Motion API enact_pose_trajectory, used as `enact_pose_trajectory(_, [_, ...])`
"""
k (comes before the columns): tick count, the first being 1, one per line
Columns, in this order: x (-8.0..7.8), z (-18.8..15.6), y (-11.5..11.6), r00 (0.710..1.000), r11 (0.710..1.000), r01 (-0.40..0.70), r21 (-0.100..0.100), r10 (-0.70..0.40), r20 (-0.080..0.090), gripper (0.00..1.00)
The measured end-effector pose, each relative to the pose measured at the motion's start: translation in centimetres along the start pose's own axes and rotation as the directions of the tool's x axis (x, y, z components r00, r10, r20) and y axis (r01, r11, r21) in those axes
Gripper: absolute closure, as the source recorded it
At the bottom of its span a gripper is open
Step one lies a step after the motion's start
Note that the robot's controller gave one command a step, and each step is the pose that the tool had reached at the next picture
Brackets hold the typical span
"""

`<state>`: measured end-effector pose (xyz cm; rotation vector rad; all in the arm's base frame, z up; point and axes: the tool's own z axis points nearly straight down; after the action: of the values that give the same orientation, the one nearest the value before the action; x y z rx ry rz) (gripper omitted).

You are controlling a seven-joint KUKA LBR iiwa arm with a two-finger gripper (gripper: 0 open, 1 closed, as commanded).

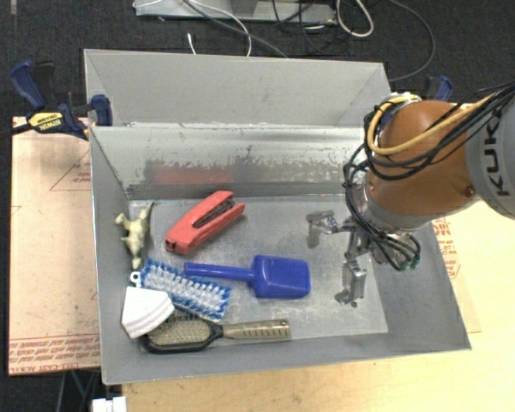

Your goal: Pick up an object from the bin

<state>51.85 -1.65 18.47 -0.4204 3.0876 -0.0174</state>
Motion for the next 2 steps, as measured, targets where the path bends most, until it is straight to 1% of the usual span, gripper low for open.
enact_pose_trajectory(1, [-5.1, 11.7, 1.0, 0.967, 0.967, -0.257, -0.004, 0.257, -0.008, 0.0])
enact_pose_trajectory(2, [-0.2, 6.8, 3.2, 1.0, 1.0, -0.019, 0.002, 0.019, 0.014, 0.0])
